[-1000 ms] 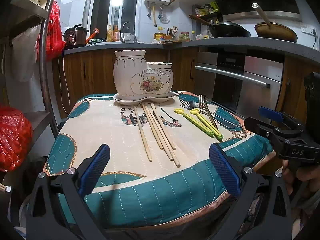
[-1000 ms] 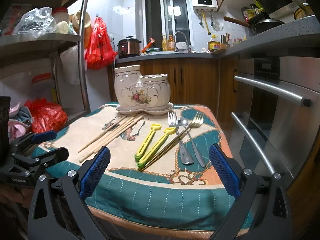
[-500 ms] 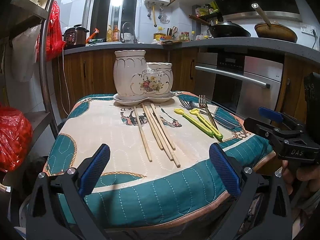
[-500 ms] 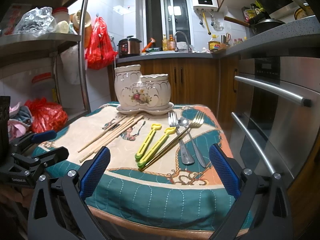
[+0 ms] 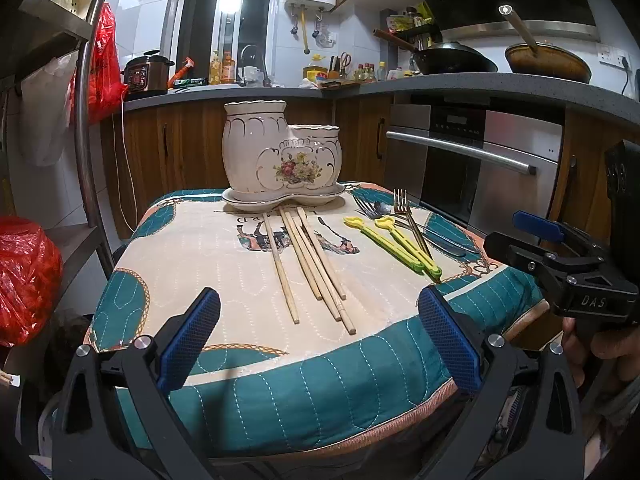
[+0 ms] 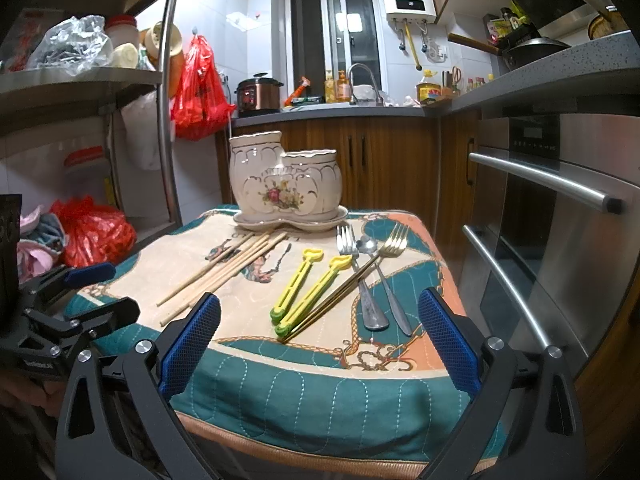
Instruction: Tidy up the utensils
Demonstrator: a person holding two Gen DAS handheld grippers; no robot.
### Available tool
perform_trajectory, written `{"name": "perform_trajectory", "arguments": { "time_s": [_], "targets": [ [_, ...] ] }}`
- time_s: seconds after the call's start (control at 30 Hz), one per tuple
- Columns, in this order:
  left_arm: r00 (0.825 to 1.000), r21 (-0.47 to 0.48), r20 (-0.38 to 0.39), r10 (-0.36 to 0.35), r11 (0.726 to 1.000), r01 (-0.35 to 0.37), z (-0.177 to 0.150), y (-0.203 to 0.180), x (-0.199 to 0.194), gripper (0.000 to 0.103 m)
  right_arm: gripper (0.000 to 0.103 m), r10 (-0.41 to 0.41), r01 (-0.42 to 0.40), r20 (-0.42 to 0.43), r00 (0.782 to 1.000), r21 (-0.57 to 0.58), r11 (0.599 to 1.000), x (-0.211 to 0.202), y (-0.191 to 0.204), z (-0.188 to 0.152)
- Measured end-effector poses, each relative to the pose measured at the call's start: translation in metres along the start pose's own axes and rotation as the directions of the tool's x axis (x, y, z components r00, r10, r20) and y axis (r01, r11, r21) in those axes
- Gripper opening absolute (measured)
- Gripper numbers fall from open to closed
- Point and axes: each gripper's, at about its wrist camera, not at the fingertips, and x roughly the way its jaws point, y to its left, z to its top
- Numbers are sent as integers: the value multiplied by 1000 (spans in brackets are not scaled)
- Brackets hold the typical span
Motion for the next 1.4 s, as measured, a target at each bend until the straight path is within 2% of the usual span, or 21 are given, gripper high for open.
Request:
{"name": "perform_trajectory", "arguments": {
  "time_s": [0.9,1.1,1.4],
  "targets": [
    [1000,-15,-3,-12,1000,12,2,1,-4,98,98,-6,6,-8,1000,9,1000,-2,-3,-2],
    [1000,-51,-29,-7,999,5,5,10,7,98,98,4,-3,-18,1000,52,999,5,-9,0],
    [999,-52,-49,10,999,-13,11,15,8,98,98,13,-8,-50,999,97,995,8,-16,8]
  ]
}}
